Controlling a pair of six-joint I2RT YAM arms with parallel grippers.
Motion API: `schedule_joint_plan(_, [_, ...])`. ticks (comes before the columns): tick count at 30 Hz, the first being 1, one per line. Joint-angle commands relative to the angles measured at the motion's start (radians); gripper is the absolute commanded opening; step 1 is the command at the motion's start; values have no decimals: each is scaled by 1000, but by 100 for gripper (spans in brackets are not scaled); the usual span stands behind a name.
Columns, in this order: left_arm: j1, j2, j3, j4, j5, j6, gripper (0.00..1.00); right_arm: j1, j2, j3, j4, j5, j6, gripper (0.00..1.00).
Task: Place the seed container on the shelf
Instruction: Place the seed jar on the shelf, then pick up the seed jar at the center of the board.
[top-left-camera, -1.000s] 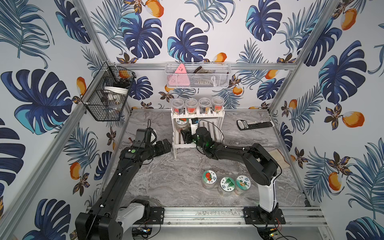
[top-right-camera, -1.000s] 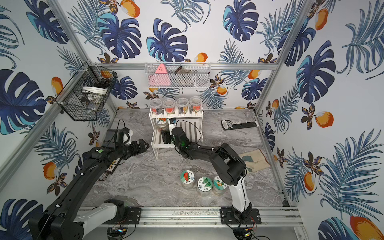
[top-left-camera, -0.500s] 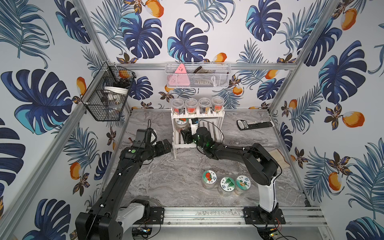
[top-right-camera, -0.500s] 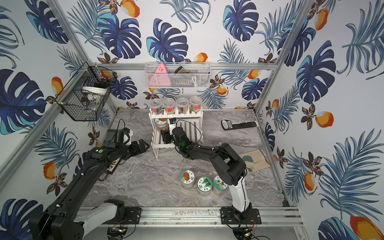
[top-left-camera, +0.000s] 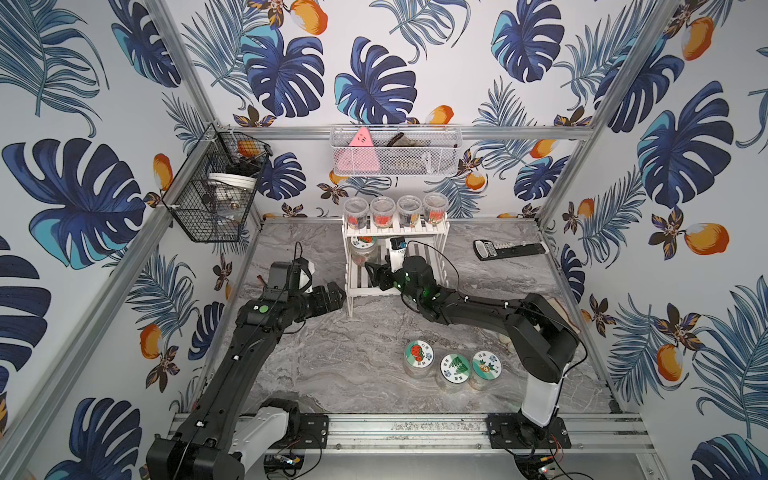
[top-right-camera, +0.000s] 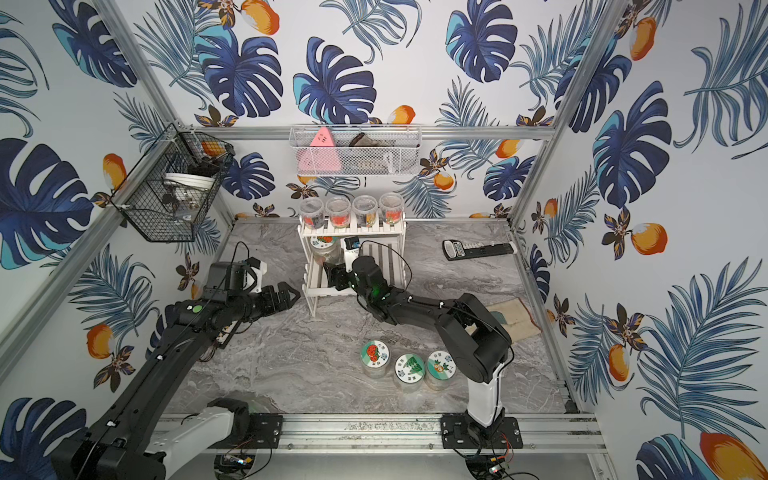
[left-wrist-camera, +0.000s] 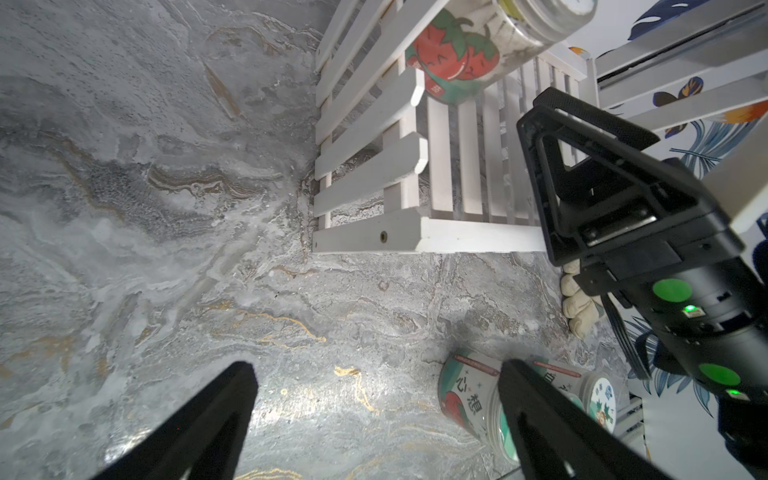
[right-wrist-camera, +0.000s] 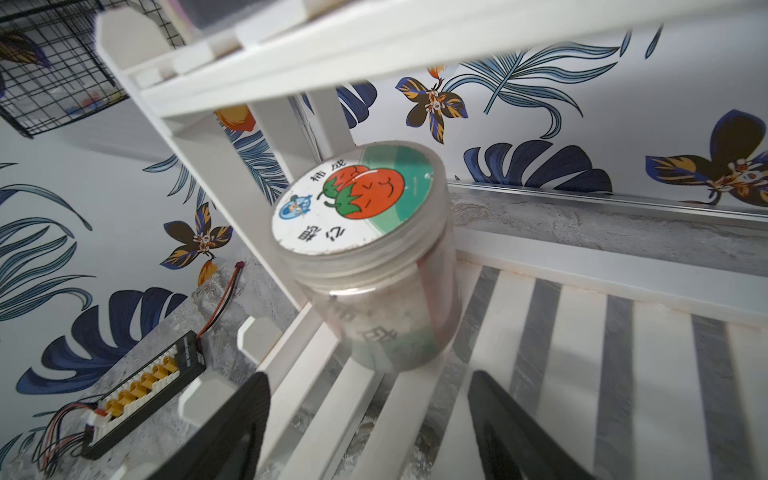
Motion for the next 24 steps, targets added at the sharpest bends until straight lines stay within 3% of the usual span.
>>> schedule_joint_plan(1, [1, -24, -14, 25, 65, 33, 99, 4, -66, -61, -52, -73, -27, 82])
schedule_joint_plan(9, [-24, -116, -113, 88, 162, -32, 99, 7, -357, -259, -276, -233, -15, 90])
schedule_joint_plan(12, [-81, -148, -141, 88, 145, -41, 99, 7, -508, -338, -420, -206, -11, 91])
schedule_joint_plan(19, [-329, -160, -197, 122, -6, -87, 99, 5, -773, -408, -804, -126, 39, 94])
schedule_joint_plan(24, [-545, -79, -182, 159, -148, -110, 99, 5, -886, -441, -935, -24, 118, 96])
